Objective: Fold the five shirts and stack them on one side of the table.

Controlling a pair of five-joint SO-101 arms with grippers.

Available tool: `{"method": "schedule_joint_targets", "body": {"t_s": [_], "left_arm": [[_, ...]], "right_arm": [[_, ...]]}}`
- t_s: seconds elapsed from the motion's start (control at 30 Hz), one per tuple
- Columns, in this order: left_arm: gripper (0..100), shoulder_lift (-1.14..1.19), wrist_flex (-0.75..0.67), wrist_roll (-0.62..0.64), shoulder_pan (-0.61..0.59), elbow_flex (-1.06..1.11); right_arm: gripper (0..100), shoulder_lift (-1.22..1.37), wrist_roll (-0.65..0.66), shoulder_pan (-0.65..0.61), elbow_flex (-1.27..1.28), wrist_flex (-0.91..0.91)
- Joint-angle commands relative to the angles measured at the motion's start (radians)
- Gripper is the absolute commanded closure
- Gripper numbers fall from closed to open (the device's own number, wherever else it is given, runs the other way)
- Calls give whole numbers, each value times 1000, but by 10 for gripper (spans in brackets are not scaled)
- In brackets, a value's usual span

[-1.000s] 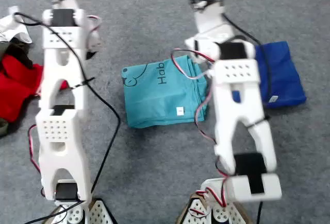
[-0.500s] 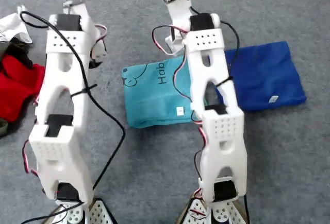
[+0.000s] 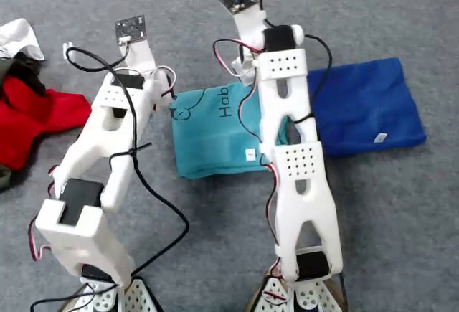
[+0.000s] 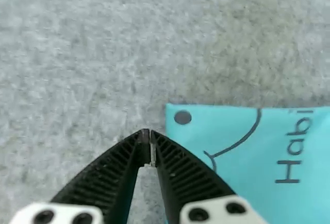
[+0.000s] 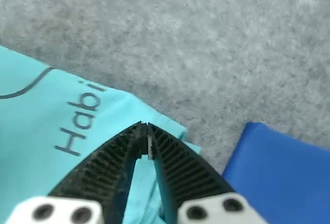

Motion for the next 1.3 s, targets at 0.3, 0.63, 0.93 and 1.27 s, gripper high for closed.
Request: {"method": "schedule_joint_targets", "body": {"t_s": [0.3,0.63,0.93,1.27], "left_arm": [[980,335,157,0,44,-387],[980,417,241,-3,52,-488],[980,417,242,-3,44,-486],[980,374,235,-3,44,-451]], "right_arm": [[995,117,9,70,-54,-89],[995,117,25,108,-133,-81],[995,-162,109,58,-125,48],[995,-549,233,88,266,48]]}}
